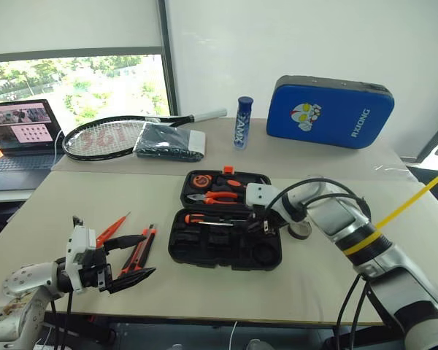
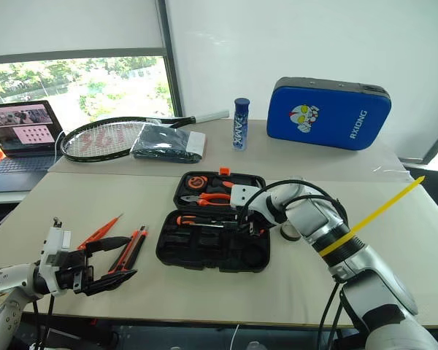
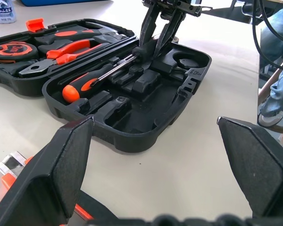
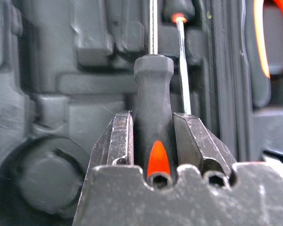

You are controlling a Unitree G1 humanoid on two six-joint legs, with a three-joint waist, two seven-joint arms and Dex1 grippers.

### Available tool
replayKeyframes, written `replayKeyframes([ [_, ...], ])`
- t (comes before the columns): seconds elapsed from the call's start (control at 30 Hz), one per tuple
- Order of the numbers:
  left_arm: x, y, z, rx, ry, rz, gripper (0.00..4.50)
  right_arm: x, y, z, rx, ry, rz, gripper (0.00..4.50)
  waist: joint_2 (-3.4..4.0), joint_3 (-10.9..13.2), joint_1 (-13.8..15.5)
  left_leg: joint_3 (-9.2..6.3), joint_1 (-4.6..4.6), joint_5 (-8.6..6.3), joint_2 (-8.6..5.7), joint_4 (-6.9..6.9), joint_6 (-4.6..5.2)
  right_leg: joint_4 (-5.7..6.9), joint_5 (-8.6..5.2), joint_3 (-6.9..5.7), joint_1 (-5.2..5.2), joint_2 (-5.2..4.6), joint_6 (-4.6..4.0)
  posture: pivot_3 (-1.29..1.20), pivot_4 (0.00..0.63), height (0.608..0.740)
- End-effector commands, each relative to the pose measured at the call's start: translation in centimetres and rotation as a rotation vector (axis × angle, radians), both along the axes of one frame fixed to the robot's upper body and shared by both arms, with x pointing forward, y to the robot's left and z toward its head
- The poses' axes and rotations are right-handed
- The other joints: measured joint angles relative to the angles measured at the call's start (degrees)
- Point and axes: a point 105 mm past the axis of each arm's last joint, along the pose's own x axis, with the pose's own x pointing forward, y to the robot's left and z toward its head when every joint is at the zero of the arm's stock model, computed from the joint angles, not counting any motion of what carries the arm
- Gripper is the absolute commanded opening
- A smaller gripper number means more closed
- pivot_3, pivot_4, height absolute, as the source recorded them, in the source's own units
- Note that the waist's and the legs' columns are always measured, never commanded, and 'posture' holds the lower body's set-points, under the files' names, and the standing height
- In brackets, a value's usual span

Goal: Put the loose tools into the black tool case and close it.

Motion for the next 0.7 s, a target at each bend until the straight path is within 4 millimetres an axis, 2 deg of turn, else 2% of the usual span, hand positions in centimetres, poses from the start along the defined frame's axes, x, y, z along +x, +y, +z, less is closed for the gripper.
replayKeyframes([
  [0.03,-0.1,-0.1,0.8,0.004,-0.034,-0.006,4.5,0.0,-1.1,-0.5,-0.042,0.018,-0.022,0.93,0.0,0.0,0.0,0.0,0.01,0.0,0.0,-0.01,0.0,0.01,0.0,0.01,0.0,0.0,0.0,0.0,0.15,0.74],
  [0.47,0.0,0.2,0.9,0.01,-0.036,0.001,4.5,0.0,-1.2,-0.9,-0.045,0.032,0.001,0.93,0.0,0.0,0.3,-0.05,-0.01,0.0,-0.01,-0.01,0.0,-0.03,0.0,-0.08,0.05,-0.02,0.0,0.0,0.15,0.74],
  [0.53,0.1,0.2,0.8,0.011,-0.036,0.004,4.5,0.0,0.0,0.3,0.032,0.011,0.039,1.94,0.0,0.0,0.3,-0.05,-0.01,0.0,-0.02,-0.01,0.0,-0.04,0.0,-0.08,0.06,-0.02,0.0,0.0,0.15,0.74],
  [0.6,0.1,0.2,0.8,0.011,-0.037,0.005,4.5,-0.2,0.3,0.8,0.046,0.015,0.064,2.43,0.0,0.0,0.1,-0.04,-0.02,0.0,-0.02,-0.01,0.0,-0.03,0.0,-0.08,0.03,-0.01,0.0,0.0,0.15,0.74],
  [0.67,0.1,0.2,0.8,0.011,-0.036,0.006,4.5,-0.5,0.7,2.3,0.115,0.019,0.096,3.07,0.0,0.0,0.0,-0.04,-0.01,0.0,0.01,-0.03,0.0,-0.02,0.0,-0.09,0.02,0.01,0.0,0.0,0.15,0.74],
  [0.7,0.1,0.2,0.9,0.011,-0.035,0.007,4.5,-0.8,0.7,3.1,0.147,0.017,0.125,3.25,0.0,0.0,0.0,-0.05,-0.01,0.0,0.02,-0.05,0.0,-0.03,0.0,-0.12,0.01,0.02,-0.01,0.0,0.15,0.74],
])
